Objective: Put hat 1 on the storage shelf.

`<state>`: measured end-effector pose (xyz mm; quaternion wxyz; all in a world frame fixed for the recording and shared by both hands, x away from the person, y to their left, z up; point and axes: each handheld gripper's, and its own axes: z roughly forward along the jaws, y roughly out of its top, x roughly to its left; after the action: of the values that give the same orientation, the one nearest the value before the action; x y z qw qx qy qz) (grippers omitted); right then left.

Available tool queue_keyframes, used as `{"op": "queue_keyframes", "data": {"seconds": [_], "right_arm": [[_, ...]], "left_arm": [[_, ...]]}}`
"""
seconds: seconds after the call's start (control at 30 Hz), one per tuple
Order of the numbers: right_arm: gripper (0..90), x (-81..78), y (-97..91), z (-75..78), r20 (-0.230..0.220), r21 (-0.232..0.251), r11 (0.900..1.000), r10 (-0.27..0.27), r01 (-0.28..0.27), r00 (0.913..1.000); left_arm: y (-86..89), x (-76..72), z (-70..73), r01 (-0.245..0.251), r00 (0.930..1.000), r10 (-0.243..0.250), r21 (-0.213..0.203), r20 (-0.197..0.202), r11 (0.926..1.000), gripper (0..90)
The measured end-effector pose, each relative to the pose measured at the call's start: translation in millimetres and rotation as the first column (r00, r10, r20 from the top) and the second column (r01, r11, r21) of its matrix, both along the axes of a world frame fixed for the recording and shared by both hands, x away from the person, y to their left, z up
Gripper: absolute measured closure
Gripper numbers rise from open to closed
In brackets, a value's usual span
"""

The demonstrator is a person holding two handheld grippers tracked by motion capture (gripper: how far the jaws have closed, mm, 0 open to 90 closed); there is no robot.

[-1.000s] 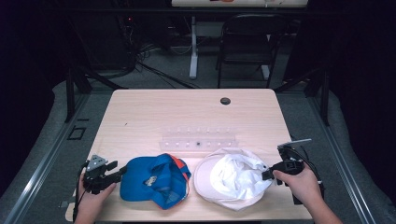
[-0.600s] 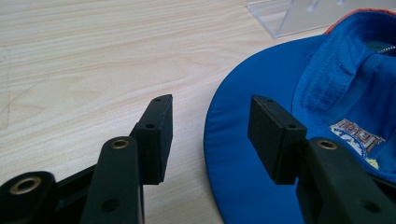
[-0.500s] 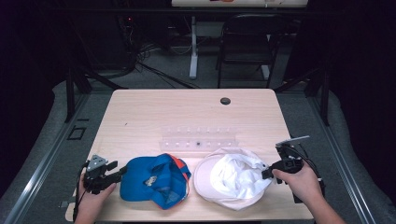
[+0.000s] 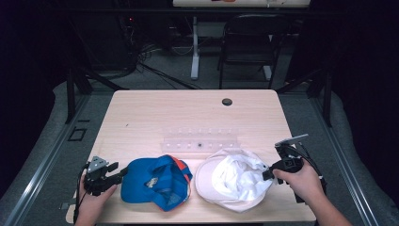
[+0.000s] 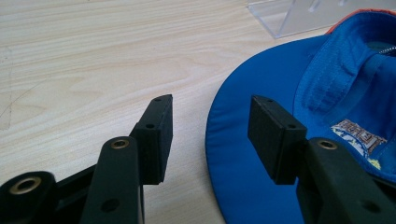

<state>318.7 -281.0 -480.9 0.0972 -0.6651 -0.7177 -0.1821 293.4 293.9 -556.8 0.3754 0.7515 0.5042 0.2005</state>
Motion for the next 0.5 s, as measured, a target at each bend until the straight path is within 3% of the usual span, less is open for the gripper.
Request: {"op": "queue_keyframes", "data": {"seconds": [0.13, 0.2, 0.5], "right_arm": [[80.3, 1.9, -2.6, 0.1, -0.009, 0.013, 0.9998, 0.013, -0.013, 0.9999], [80.3, 1.6, -0.8, -1.2, 0.000, 0.026, 0.9987, -0.043, 0.043, 0.9991], [81.2, 3.5, -4.2, 1.6, -0.029, 0.060, 0.9978, -0.028, 0.030, 0.9992]], "left_arm": [[-0.2, -0.1, -0.1, 0.001, 1.0000, -0.001, 0.000, -0.002, 1.0000, 50.8], [-0.2, 0.0, -0.1, 0.001, 1.0000, -0.001, 0.001, -0.003, 1.0000, 50.8], [0.3, 0.6, -1.0, 0.001, 1.0000, -0.001, -0.003, 0.000, 1.0000, 50.8]]}}
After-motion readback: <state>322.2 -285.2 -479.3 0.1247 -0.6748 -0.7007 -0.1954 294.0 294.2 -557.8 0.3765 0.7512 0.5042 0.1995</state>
